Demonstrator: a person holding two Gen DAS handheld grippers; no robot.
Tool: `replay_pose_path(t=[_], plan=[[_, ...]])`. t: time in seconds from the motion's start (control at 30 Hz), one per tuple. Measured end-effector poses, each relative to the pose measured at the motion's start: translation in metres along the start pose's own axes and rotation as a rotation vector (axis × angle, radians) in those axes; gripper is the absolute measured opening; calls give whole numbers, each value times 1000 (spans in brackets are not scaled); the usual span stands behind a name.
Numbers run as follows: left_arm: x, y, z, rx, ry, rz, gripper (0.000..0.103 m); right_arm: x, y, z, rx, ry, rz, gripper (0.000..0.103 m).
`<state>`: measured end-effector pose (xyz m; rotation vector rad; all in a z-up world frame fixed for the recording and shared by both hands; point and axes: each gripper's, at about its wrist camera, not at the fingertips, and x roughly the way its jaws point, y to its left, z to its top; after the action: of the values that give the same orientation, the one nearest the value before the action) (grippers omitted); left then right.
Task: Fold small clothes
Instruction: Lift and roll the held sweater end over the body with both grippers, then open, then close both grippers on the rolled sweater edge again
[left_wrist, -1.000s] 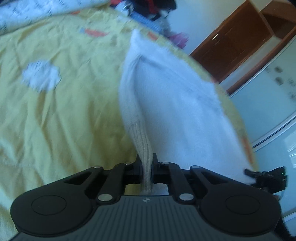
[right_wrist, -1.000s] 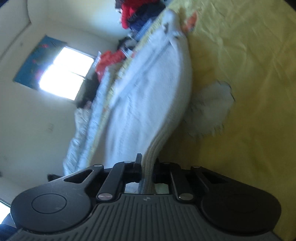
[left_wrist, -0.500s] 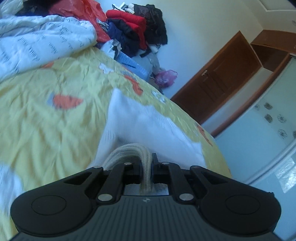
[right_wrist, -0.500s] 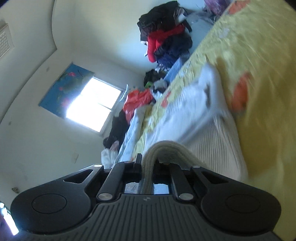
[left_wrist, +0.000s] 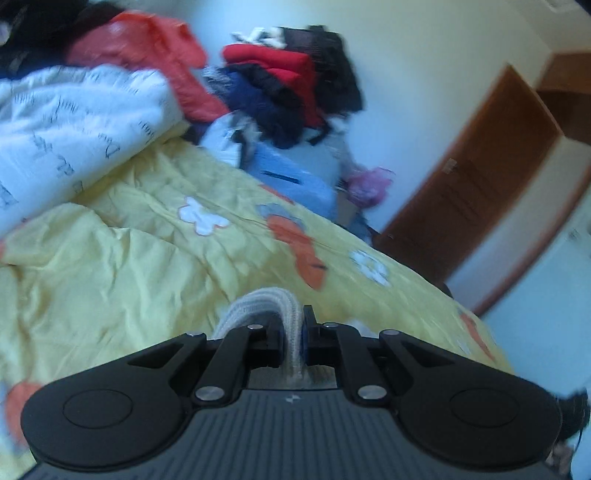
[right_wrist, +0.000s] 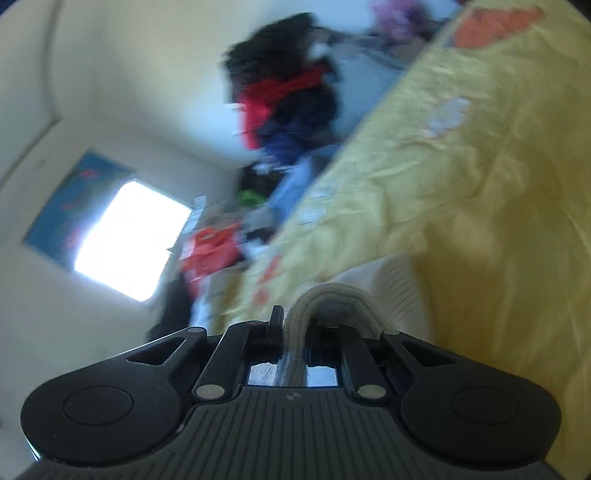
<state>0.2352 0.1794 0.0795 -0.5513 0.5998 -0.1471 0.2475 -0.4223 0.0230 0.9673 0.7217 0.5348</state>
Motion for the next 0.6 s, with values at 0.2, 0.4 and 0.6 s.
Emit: replay_pose_path(t=[0.2,0.4,0.6], plan=[[51,12,-1,-131,119,5,48,43,-21,4,50,-6,-112,32],[-18,26,3,-237,-2,-87,87,-22,18,-9,-66,-176,-112,78],[-100,39,-60,-326,-29,-102,87,-105,23,-79,-86,-170,-32,85]])
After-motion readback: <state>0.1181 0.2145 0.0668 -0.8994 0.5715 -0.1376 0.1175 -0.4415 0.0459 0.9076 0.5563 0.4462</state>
